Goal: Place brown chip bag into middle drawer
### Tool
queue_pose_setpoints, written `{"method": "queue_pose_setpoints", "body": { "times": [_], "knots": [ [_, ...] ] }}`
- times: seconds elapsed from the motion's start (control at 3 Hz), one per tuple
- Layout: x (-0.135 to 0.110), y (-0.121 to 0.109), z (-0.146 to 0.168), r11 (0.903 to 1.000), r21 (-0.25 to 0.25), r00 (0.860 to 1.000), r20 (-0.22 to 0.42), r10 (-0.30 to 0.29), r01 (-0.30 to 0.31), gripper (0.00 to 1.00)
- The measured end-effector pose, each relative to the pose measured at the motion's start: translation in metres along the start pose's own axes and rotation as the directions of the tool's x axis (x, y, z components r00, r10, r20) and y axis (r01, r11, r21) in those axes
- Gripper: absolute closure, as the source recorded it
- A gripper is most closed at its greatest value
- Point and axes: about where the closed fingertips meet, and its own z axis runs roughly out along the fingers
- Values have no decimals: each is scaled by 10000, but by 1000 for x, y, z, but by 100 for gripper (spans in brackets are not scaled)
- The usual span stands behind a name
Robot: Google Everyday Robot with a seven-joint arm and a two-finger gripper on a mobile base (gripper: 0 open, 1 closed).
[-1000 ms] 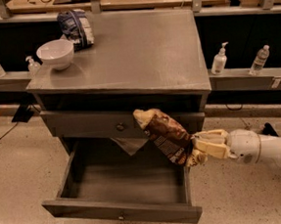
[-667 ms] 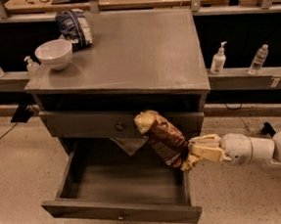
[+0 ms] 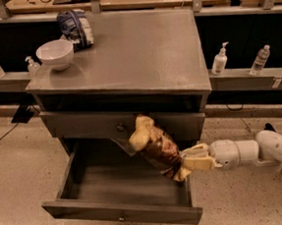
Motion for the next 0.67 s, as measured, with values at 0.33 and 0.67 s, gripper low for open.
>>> {"method": "queue_pose_setpoints", "body": {
  "times": [0.33,0.67],
  "knots": [
    [45,3,28,9882,-1527,9944,-1050,-81,-81,100],
    [89,1,42,9723,-2321,9803,-1964,-192,-275,100]
  ]
}}
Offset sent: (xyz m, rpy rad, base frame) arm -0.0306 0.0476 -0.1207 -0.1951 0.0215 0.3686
